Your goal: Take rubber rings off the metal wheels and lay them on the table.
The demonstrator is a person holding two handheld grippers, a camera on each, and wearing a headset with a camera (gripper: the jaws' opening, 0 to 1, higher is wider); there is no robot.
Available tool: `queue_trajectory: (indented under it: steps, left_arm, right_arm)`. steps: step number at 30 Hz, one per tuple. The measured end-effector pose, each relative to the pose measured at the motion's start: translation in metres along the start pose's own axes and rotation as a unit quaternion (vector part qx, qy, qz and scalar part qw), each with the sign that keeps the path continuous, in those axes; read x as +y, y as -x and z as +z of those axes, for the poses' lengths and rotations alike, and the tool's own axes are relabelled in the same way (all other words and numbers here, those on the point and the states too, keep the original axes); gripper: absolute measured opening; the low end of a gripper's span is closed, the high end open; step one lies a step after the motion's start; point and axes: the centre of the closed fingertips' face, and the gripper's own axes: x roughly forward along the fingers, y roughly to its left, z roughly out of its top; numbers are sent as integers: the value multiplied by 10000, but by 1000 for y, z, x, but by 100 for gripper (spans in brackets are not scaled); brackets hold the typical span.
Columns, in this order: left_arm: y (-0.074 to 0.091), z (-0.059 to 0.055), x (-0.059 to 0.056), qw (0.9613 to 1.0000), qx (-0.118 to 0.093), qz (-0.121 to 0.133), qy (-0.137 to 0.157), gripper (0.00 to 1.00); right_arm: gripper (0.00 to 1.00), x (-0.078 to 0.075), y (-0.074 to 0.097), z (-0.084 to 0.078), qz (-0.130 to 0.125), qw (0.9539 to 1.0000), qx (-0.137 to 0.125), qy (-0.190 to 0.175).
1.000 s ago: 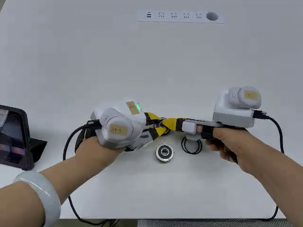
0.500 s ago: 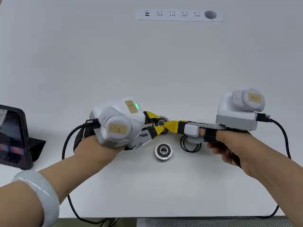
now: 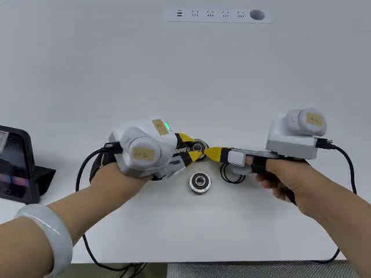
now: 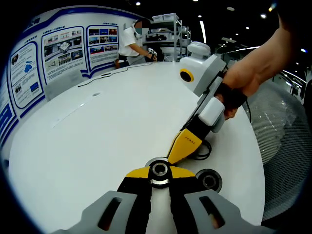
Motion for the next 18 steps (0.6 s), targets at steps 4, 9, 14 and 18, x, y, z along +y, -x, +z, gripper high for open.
queue_trajectory:
  steps: [4, 9, 14, 18]
  left_arm:
    - [0, 0, 0, 10000, -3, -3, 0, 13]
    - [-1, 0, 0, 10000, -3, -14, -5, 13]
    - [-1, 0, 0, 10000, 1, -11, -5, 13]
    - [0, 0, 0, 10000, 1, -11, -2, 13]
  right_arm:
    - [8, 1, 1, 0, -23, 10000, 20, 32]
    - [5, 1, 4, 1, -32, 10000, -12, 59]
    - [4, 2, 4, 1, -41, 9999, 6, 110]
    - [3, 2, 5, 1, -64, 9999, 5, 142]
